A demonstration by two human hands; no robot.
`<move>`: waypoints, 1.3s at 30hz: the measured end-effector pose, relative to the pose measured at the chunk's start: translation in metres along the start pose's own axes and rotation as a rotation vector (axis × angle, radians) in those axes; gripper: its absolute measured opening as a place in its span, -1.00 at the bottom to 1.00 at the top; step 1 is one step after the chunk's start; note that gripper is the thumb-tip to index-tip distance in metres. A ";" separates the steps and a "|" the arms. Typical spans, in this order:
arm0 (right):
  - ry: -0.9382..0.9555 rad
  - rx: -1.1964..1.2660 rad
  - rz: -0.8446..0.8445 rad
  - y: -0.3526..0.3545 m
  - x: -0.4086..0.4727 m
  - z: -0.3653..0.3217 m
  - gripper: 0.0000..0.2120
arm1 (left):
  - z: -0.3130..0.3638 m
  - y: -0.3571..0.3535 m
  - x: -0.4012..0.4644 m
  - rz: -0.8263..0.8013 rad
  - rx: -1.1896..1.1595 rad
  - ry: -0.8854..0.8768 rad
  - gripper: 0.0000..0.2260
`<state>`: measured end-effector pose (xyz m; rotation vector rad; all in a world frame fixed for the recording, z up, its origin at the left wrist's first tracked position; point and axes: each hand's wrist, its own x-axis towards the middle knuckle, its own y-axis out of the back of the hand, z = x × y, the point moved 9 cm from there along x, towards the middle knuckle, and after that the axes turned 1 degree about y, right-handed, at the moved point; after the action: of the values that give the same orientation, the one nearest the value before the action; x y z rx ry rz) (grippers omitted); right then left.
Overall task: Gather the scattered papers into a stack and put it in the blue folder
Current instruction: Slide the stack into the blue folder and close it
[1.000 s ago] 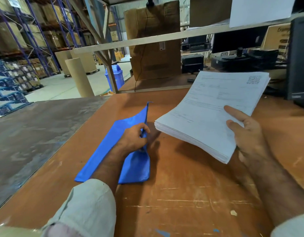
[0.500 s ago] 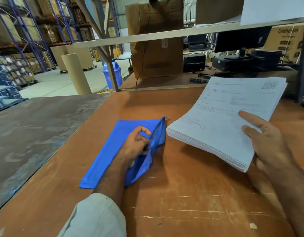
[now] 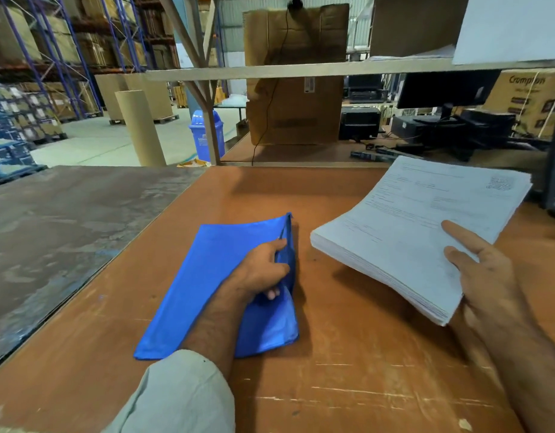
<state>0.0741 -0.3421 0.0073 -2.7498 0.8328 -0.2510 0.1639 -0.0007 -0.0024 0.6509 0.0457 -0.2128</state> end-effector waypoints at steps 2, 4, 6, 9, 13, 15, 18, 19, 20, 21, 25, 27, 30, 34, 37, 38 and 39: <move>-0.024 0.052 0.019 -0.006 -0.007 0.007 -0.66 | 0.011 -0.001 -0.003 -0.006 -0.213 -0.063 -0.37; -0.026 0.055 0.038 -0.011 -0.014 0.012 -0.67 | 0.024 -0.005 -0.007 -0.035 -0.357 -0.110 -0.37; -0.012 0.072 0.066 -0.014 -0.017 0.014 -0.66 | 0.032 -0.011 -0.007 -0.075 -0.415 -0.151 -0.34; -0.002 0.046 0.058 -0.021 -0.019 0.015 -0.64 | 0.032 -0.014 -0.002 -0.084 -0.464 -0.171 -0.32; 0.146 -0.219 0.001 -0.029 -0.023 0.003 -0.62 | 0.031 -0.011 -0.002 -0.062 -0.417 -0.151 -0.30; 0.302 -0.542 -0.022 -0.033 -0.027 -0.012 -0.60 | 0.032 -0.010 -0.004 -0.057 -0.381 -0.148 -0.30; 0.427 -0.754 -0.047 -0.043 -0.032 -0.023 -0.58 | 0.033 -0.012 -0.004 -0.059 -0.342 -0.130 -0.29; 0.441 -0.744 -0.056 -0.046 -0.035 -0.026 -0.58 | 0.033 -0.016 -0.002 -0.065 -0.312 -0.120 -0.28; 0.450 -0.715 -0.068 -0.048 -0.039 -0.028 -0.59 | 0.033 -0.021 -0.001 -0.074 -0.280 -0.111 -0.28; 0.450 -0.676 -0.084 -0.050 -0.043 -0.030 -0.59 | 0.033 -0.025 0.001 -0.083 -0.259 -0.104 -0.28; 0.356 -0.484 -0.172 -0.055 -0.058 -0.027 -0.59 | 0.032 -0.027 0.008 -0.071 -0.227 -0.089 -0.28; 0.281 -0.427 -0.214 -0.055 -0.063 -0.021 -0.60 | 0.031 -0.023 0.011 -0.046 -0.234 -0.085 -0.29; 0.107 -0.285 -0.275 -0.051 -0.069 -0.008 -0.61 | 0.033 -0.018 0.010 -0.031 -0.228 -0.094 -0.30; -0.130 -0.180 -0.319 -0.054 -0.076 0.013 -0.59 | 0.045 -0.035 0.000 -0.103 -0.167 -0.166 -0.35; -0.257 -0.271 -0.343 -0.053 -0.068 0.025 -0.57 | 0.045 -0.053 -0.005 -0.162 -0.079 -0.187 -0.37; -0.297 -0.285 -0.344 -0.051 -0.064 0.028 -0.58 | 0.041 -0.055 -0.004 -0.168 -0.086 -0.173 -0.35; -0.339 -0.284 -0.341 -0.048 -0.059 0.032 -0.60 | 0.037 -0.055 -0.002 -0.176 -0.095 -0.159 -0.33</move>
<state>0.0587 -0.2638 -0.0144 -3.0617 0.3300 0.2895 0.1493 -0.0658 -0.0055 0.5336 -0.0392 -0.4291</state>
